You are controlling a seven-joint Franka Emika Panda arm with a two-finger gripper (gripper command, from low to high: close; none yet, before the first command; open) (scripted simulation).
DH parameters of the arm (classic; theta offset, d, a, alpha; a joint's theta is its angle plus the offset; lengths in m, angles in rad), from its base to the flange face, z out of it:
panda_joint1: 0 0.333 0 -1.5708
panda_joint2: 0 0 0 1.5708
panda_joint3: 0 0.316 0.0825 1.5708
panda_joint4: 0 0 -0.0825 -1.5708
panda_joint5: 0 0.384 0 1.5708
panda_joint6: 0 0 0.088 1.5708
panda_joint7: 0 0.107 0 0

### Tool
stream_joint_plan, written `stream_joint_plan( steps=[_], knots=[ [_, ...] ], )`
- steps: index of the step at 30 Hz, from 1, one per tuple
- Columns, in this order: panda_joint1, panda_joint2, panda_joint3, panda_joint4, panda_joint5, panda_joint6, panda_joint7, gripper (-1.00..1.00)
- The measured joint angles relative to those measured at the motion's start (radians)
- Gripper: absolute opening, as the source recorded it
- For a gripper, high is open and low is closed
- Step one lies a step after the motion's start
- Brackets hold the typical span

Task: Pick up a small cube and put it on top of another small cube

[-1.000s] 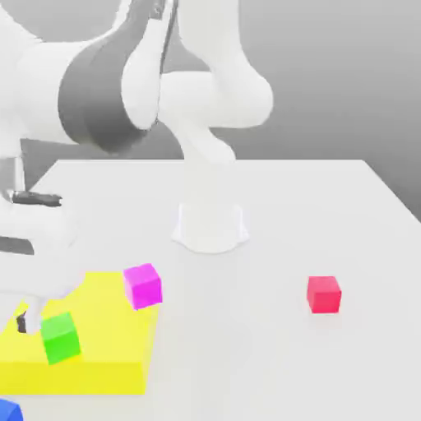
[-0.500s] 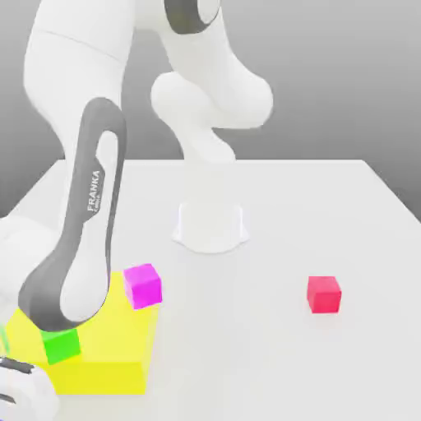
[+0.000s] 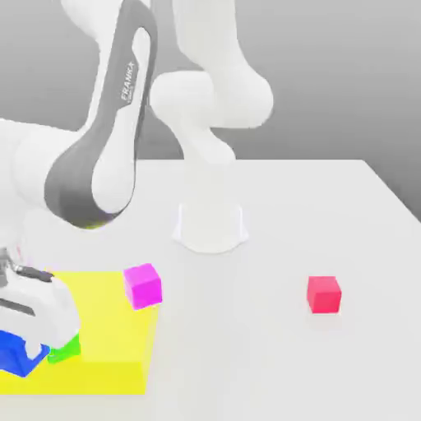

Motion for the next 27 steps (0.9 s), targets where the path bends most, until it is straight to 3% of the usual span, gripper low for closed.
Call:
stream_joint_plan(
  steps=[17,23,24,27],
  knots=[
    [-0.045,-0.624,0.127,-0.515,-0.205,-0.093,0.496,-1.0],
    [-0.055,-0.516,0.139,-0.594,-0.21,0.094,0.528,-1.0],
    [-0.054,-0.483,0.138,-0.602,-0.208,0.134,0.527,1.0],
    [-0.054,-0.483,0.138,-0.602,-0.208,0.134,0.527,1.0]
  ],
)
